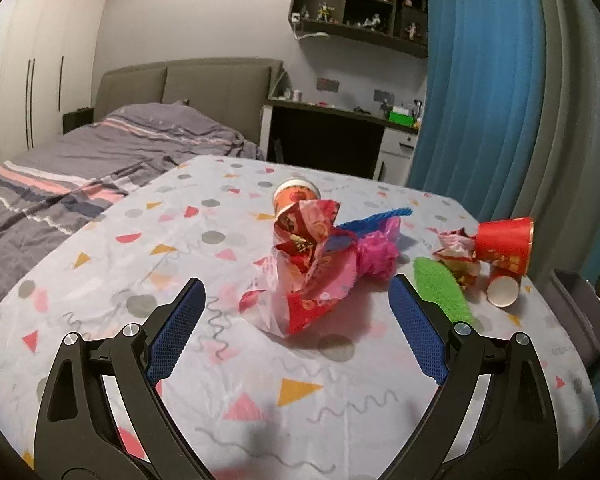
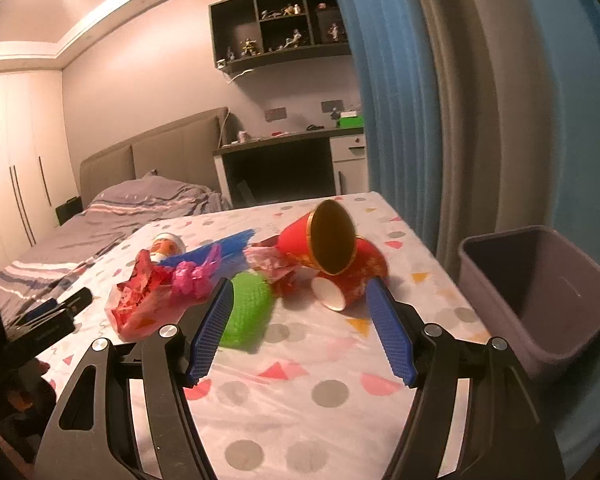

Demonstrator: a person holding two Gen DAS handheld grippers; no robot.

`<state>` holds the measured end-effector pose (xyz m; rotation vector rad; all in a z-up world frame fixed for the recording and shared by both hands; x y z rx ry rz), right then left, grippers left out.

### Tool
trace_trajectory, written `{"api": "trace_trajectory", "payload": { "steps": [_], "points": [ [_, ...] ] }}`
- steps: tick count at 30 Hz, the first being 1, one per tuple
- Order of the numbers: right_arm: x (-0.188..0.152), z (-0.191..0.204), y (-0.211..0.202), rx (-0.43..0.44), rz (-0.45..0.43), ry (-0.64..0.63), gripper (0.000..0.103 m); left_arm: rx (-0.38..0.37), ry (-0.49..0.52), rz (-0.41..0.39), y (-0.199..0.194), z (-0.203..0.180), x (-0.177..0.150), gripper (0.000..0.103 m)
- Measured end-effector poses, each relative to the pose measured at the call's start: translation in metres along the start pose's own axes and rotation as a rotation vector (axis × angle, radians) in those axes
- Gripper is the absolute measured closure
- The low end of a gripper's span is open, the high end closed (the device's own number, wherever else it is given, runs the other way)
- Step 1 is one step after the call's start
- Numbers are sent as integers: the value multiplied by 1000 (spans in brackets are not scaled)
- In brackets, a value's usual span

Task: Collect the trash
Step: 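Move both open tools back over the remaining trash, then close the left tool on the red snack wrapper and lift it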

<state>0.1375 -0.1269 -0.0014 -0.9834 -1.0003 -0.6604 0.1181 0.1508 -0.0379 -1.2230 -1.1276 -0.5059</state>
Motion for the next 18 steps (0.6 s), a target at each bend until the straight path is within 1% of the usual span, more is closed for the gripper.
{"api": "trace_trajectory", "payload": {
  "steps": [3, 5, 10, 12, 13, 14, 15, 16, 17, 18],
  "points": [
    [4, 7, 8, 12, 3, -18, 35, -18, 19, 36, 20, -3, 6, 12],
    [5, 10, 13, 16, 4, -27, 35, -43, 5, 57, 33, -3, 10, 12],
    [7, 19, 30, 25, 24, -44, 35, -30, 24, 109, 66, -7, 16, 16],
    [5, 21, 37, 29, 41, -47, 35, -20, 47, 140, 80, -9, 16, 21],
    [5, 23, 42, 31, 51, -49, 35, -41, 42, 190, 90, -8, 15, 28],
    [4, 25, 46, 30, 60, -51, 35, -55, 34, 216, 96, -7, 15, 32],
    [4, 26, 51, 30, 69, -53, 35, -60, 29, 237, 101, -5, 14, 34],
    [3, 28, 57, 31, 82, -59, 35, -70, 21, 269, 107, -4, 13, 40],
    [3, 30, 62, 30, 89, -64, 35, -84, 15, 286, 110, -3, 11, 49],
    [2, 32, 66, 28, 95, -68, 35, -96, 10, 299, 112, -2, 10, 54]
  ]
}}
Point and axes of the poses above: each gripper's, at about its wrist camera, not at the fingertips, and y roughly the way its jaws point, z to its left, x to its top, the point moved 1 cm from there along y, roughly the way its jaws point, and after that the axes turned 8 degrees about x, right-handed, at the moved point
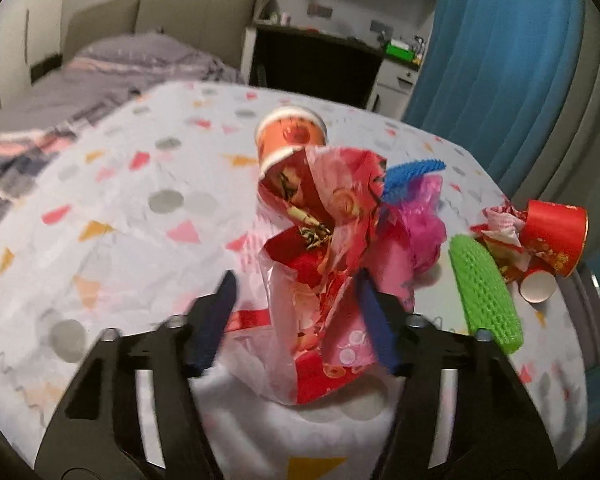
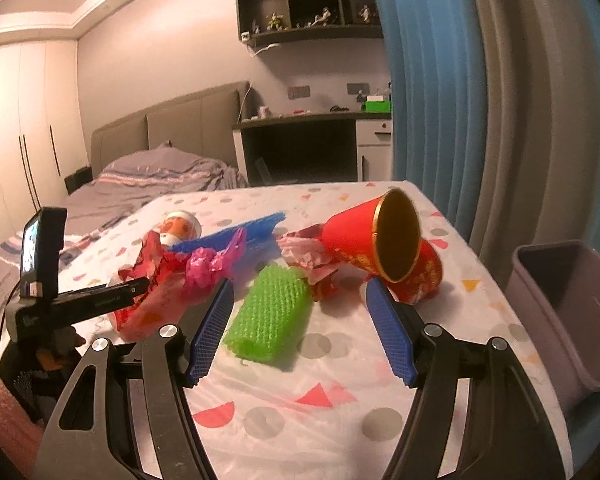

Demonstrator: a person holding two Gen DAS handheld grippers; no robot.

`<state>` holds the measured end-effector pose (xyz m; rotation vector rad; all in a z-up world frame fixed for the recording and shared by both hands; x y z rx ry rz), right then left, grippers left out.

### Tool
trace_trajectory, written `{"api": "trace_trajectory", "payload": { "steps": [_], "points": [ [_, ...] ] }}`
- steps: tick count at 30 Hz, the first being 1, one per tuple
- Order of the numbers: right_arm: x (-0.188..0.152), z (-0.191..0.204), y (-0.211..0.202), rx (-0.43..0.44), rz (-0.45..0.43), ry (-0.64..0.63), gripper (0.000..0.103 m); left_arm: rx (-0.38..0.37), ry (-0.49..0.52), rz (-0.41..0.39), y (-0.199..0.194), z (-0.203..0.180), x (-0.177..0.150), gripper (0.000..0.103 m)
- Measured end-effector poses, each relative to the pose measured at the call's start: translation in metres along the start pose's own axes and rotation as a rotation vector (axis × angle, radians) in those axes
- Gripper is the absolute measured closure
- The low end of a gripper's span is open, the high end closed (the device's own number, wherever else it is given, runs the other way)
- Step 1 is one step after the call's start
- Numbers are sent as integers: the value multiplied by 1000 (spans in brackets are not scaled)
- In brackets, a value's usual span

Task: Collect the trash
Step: 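Close the left tool on the red snack wrapper and lift it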

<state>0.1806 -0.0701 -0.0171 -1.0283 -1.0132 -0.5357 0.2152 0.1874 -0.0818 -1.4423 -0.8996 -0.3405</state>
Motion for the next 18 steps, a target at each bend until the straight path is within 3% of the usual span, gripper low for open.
{"api": "trace_trajectory", "payload": {
  "steps": [2, 7, 13, 18],
  "points": [
    [0, 3, 12, -4, 21, -7, 35, -29, -18, 24, 4, 4, -1, 74],
    [-2, 6, 37, -8, 80, -10, 35, -65, -59, -8, -3, 11, -3, 92],
    [-6, 12, 61, -18, 130, -23, 35, -50, -69, -159, -57, 10, -6, 93],
    [-10, 16, 78, -22, 175, -36, 35, -80, -92, -207, -87, 9, -19, 93]
  ]
}}
Point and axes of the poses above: each gripper's, at about its wrist camera, not at the fingertips, and y roughly the way its jaws point, z to its left, x to its top, the point moved 1 cm from there along y, roughly the way its jaws point, and after that the axes turned 8 degrees about x, right-handed, at the moved point
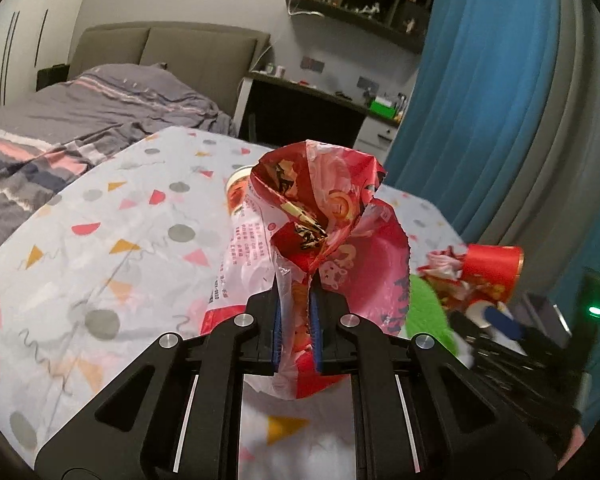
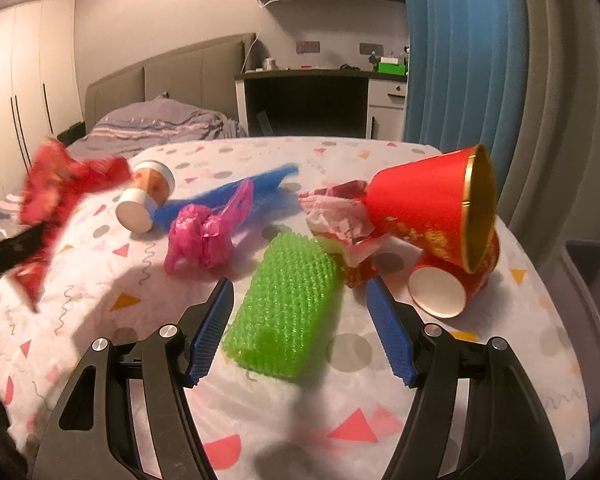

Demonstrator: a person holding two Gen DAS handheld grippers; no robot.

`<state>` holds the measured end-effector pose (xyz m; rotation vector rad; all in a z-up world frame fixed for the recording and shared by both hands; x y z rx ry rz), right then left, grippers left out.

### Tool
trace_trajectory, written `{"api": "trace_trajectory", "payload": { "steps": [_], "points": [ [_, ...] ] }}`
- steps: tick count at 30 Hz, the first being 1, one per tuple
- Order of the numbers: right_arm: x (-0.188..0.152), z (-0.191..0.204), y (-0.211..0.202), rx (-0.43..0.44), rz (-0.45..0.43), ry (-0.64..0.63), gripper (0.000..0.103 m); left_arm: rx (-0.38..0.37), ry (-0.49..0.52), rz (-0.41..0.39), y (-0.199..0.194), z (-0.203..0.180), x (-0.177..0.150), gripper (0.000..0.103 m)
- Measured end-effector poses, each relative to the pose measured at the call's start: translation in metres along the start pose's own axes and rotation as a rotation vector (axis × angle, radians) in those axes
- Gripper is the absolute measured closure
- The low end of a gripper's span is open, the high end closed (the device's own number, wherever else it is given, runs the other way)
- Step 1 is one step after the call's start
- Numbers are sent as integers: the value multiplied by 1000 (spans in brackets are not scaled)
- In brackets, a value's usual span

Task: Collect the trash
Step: 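Close the left tool on the red snack wrapper and lift it, then grasp the green mesh sleeve with the right tool while the left tool holds the wrapper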

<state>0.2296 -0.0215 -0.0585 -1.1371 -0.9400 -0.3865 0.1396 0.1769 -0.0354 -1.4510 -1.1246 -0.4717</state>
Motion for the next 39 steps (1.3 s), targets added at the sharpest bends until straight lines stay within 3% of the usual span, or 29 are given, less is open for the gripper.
{"api": "trace_trajectory", "payload": {
  "steps": [11, 16, 18, 21, 23, 32, 39],
  "points": [
    [0, -10, 36, 38, 151, 52, 39, 67, -35, -50, -33, 21, -7, 93],
    [-3, -8, 49, 63, 214, 42, 53, 67, -40, -51, -35, 24, -6, 93],
    [-3, -9, 50, 73, 220, 41, 66, 66, -40, -50, -34, 24, -6, 93],
    [-3, -10, 45, 92, 200, 42, 86, 69, -39, -51, -35, 24, -6, 93],
    [-4, -10, 42, 110, 190, 39, 90, 73, -38, -50, -37, 25, -6, 93],
    [-13, 0, -22, 179, 63, 0, 90, 73, -32, -57, -50, 22, -10, 93],
    [-24, -11, -88, 167, -51, 4, 90, 52, -6, -65, -62, 5, -14, 93]
  ]
}}
Point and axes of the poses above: each gripper's, at about its wrist camera, not at the fingertips, and y roughly the way its jaws point, z to its left, x to its top, the point moved 1 cm from there along y, roughly the way its jaws point, and after that the axes turned 8 degrees about x, right-handed, at the moved point
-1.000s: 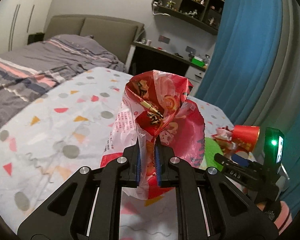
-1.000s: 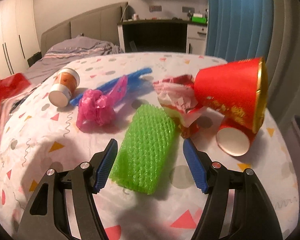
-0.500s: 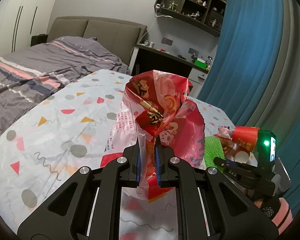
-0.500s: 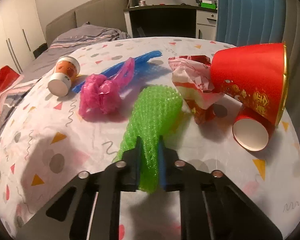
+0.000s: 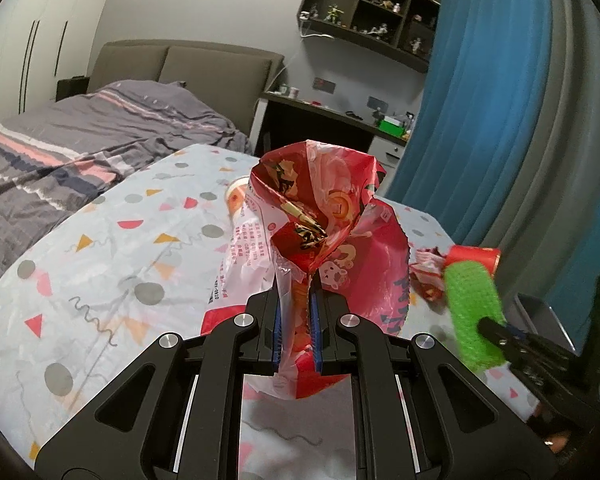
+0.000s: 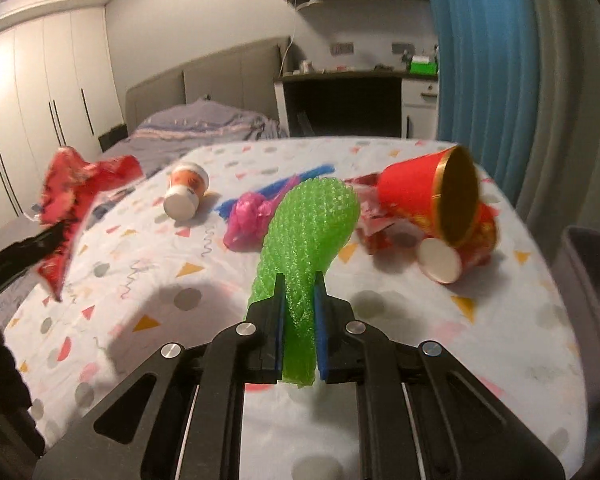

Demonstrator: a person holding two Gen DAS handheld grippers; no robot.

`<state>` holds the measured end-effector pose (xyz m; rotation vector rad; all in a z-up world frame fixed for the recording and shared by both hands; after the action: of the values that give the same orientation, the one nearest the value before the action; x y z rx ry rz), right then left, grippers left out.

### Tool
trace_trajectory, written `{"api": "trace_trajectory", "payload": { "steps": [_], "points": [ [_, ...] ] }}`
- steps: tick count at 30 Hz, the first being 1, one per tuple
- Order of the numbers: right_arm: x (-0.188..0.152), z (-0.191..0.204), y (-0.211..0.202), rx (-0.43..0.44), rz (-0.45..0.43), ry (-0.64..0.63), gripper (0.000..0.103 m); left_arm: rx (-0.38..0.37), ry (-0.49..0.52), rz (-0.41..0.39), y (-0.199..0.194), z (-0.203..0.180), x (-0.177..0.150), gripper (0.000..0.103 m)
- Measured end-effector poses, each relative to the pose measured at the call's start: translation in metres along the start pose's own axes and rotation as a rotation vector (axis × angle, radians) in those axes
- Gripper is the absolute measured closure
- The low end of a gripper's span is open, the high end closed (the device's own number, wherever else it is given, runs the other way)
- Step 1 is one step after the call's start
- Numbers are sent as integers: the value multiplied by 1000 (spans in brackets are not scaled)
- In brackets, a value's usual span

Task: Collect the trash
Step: 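Grasp the green mesh sleeve with the right tool while the left tool holds the wrapper, then carry the wrapper and mesh sleeve over the grey bin with both tools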

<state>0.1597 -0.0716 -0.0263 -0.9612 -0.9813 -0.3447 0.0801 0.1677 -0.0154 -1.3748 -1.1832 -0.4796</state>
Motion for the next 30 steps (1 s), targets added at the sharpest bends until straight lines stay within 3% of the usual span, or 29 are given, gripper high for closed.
{"api": "trace_trajectory", "payload": {
  "steps": [16, 30],
  "points": [
    [-16, -34, -94, -62, -149, 38, 90, -100, 121, -25, -35, -78, -17, 93],
    [-26, -80, -135, -144, -218, 91, 90, -187, 236, -30, -40, -160, -32, 93]
  ]
}}
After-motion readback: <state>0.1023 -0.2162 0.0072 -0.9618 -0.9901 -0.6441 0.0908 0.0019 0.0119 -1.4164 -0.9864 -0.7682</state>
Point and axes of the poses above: each gripper's, at about its wrist camera, not at the fingertips, and y roughly the way its jaws point, z to its left, x to its top, the point moved 1 cm from there along y, roughly the way its jaws point, and after that the axes turned 8 degrees about x, right-handed, at the moved point
